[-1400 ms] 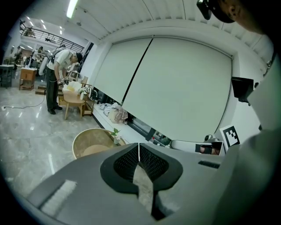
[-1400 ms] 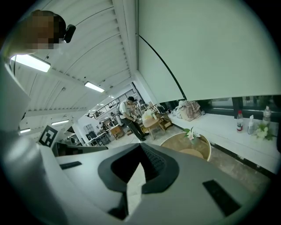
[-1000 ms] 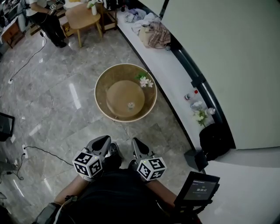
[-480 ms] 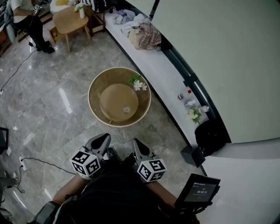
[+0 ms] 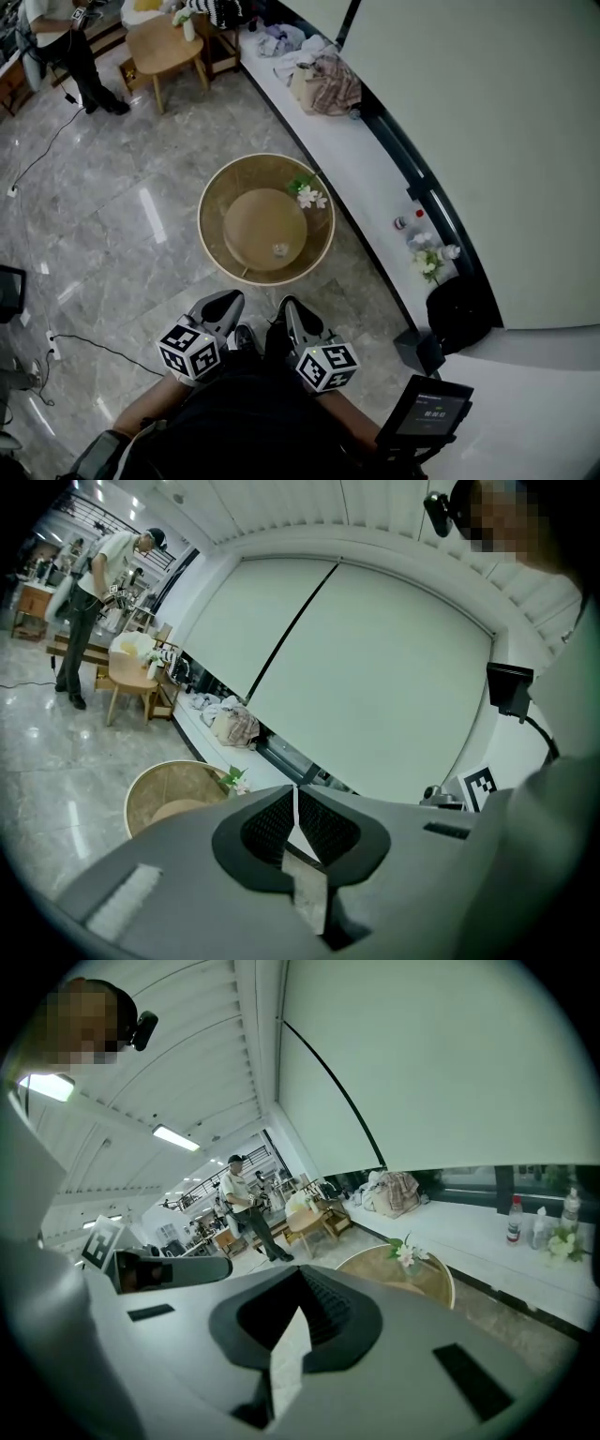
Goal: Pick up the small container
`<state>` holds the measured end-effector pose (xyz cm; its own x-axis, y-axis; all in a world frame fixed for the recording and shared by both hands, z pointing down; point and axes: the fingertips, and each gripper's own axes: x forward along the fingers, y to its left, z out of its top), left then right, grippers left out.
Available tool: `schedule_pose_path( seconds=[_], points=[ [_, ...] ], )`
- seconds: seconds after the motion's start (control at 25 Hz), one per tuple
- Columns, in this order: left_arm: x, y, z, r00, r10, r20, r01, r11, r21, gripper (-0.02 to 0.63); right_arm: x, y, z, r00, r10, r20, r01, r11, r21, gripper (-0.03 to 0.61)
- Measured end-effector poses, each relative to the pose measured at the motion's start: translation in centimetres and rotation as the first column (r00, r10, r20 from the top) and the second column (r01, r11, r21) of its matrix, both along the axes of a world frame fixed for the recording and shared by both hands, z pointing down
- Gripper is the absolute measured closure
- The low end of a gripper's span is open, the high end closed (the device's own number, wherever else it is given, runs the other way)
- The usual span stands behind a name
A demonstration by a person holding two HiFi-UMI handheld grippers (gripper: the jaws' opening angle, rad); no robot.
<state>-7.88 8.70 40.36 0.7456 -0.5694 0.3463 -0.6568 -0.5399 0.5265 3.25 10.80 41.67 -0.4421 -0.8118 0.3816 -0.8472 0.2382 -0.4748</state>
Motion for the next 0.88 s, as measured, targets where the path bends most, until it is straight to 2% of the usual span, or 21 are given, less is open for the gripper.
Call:
schedule_pose_path(
  seconds=[0.44, 0.88],
  points=[
    [2.7, -5.9, 0.7, 0.993, -0.098, 0.072, 0.097, 0.995, 0.023, 0.604, 3.1, -7.1, 1.0, 0.994, -0.105, 0.010, 0.105, 0.994, -0.015, 0.581],
    [6.3, -11.0, 3.2, 0.979, -0.159, 0.125, 0.158, 0.987, 0.020, 0.604, 7.4, -12.5, 4.0, 0.989, -0.143, 0.028, 0.145, 0.987, -0.068, 0.581]
  ],
)
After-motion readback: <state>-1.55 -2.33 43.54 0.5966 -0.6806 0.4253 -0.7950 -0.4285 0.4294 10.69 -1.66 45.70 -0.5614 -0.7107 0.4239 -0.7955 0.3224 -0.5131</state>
